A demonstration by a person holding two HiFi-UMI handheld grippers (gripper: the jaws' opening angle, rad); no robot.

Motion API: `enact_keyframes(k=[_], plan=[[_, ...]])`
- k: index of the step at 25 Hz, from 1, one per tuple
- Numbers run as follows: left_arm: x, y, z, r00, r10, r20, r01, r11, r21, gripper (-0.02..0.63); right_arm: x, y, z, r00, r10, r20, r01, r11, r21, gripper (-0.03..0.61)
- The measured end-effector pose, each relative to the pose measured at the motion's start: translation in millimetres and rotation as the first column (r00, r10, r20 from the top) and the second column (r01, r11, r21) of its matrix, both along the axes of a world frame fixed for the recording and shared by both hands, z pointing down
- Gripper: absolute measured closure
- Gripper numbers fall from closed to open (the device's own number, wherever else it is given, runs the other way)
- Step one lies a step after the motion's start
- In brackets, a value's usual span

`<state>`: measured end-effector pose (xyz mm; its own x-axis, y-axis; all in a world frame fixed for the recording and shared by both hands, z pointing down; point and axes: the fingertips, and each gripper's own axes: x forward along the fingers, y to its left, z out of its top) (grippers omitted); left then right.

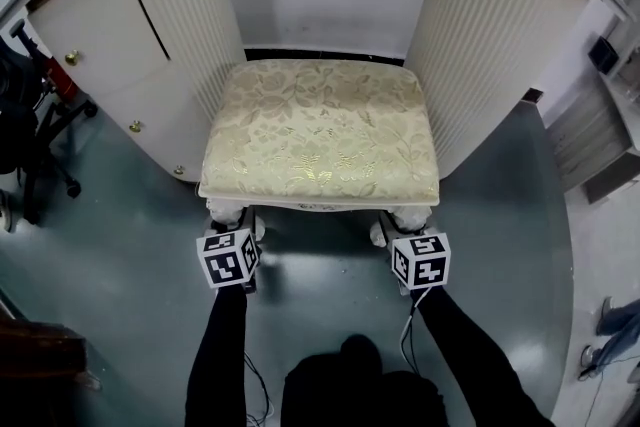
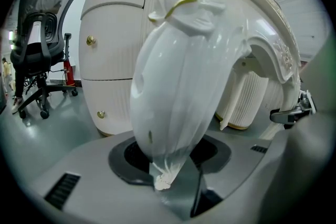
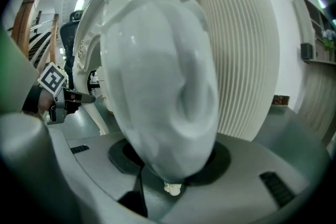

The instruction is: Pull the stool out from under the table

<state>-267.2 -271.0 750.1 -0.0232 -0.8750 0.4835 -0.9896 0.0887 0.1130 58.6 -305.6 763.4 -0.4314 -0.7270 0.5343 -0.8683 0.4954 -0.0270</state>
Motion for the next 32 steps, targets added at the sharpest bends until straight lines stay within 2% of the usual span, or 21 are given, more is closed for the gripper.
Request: enact_keyframes(k=[32], plan=[[-0.1,21.9,-4.6,1.0,-0.018,-0.007,0.017,0.995,-0.099,0.416,0.2,17.2,-2.6,1.0,0.001,0.003,-0.001,0.996,-0.09,0.403]])
